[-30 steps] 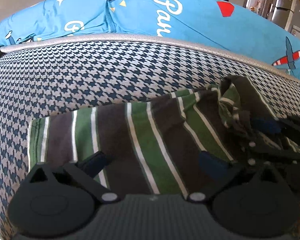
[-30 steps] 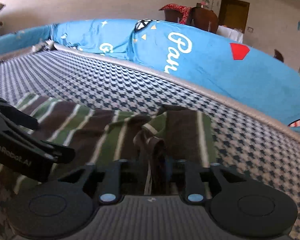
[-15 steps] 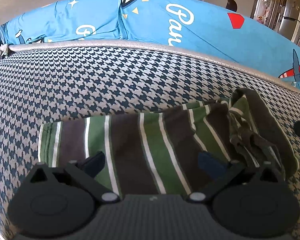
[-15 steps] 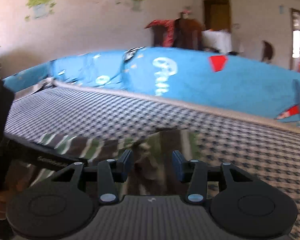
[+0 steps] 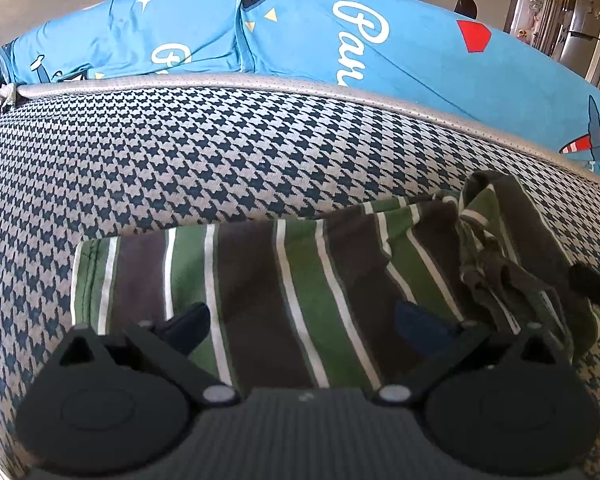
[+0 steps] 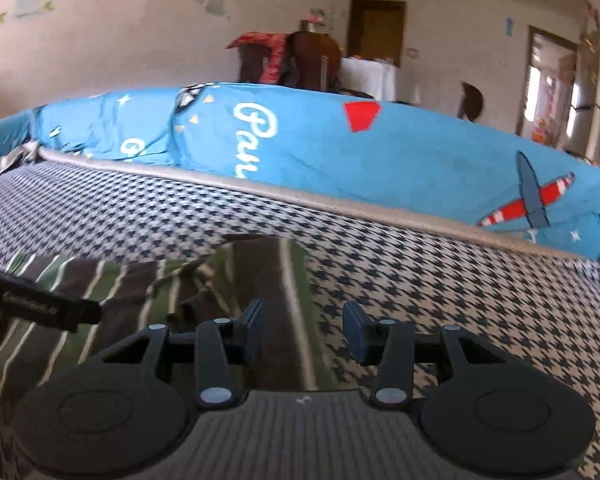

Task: Fold clothes
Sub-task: 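Lift the grasped corner with the right gripper toward the left gripper, then fold the held shirt corner over the bundle with the right gripper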

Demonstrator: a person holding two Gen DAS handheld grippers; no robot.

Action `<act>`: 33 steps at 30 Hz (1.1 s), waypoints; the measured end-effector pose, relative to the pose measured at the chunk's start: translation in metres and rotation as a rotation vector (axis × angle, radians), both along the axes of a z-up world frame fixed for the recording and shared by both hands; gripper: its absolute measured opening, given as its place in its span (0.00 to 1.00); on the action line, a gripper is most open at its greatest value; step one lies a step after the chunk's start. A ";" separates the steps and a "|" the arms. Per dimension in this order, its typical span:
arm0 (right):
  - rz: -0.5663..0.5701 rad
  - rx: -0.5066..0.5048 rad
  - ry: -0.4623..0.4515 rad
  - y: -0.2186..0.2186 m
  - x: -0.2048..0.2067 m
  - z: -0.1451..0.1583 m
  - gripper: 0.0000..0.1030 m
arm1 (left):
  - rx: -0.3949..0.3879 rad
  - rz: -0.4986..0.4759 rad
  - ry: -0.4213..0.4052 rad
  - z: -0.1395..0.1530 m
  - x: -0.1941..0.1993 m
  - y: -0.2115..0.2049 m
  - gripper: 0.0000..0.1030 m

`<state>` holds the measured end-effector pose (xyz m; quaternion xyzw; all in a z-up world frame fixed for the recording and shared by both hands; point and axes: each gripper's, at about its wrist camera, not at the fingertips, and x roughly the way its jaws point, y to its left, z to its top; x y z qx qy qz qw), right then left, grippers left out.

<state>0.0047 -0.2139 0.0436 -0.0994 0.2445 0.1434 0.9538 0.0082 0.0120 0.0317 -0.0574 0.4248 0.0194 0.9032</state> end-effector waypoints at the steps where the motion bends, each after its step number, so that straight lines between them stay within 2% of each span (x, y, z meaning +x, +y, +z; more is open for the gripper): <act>1: 0.016 -0.012 -0.006 0.004 -0.002 -0.002 0.42 | 0.000 -0.002 0.001 0.000 0.000 0.000 1.00; 2: 0.030 -0.030 -0.007 0.007 -0.003 -0.005 0.41 | 0.000 -0.004 0.002 0.000 0.000 0.000 1.00; 4: 0.054 -0.064 -0.007 0.014 -0.005 -0.011 0.34 | 0.000 -0.006 0.003 -0.001 0.000 0.000 1.00; 8: 0.078 -0.076 0.021 0.021 -0.006 -0.020 0.28 | 0.000 -0.005 0.008 -0.002 0.001 0.000 1.00; 14: 0.151 -0.034 0.154 0.028 -0.003 -0.036 0.28 | -0.001 -0.001 0.013 -0.003 0.003 0.001 1.00; 16: 0.161 -0.039 0.171 0.031 -0.003 -0.041 0.29 | 0.001 -0.002 0.015 -0.003 0.004 0.000 1.00; 20: 0.169 -0.044 0.167 0.031 -0.005 -0.040 0.31 | 0.004 0.000 0.013 -0.003 0.004 -0.001 1.00; 25: 0.162 0.065 0.156 0.017 -0.005 -0.026 0.31 | 0.005 0.006 0.013 -0.003 0.003 -0.001 1.00; 29: 0.111 0.132 0.115 0.010 -0.001 -0.018 0.31 | 0.011 0.005 0.014 -0.003 0.003 -0.001 1.00; 33: 0.044 0.146 0.095 0.006 0.008 -0.019 0.31 | 0.014 0.004 0.019 -0.004 0.003 -0.001 1.00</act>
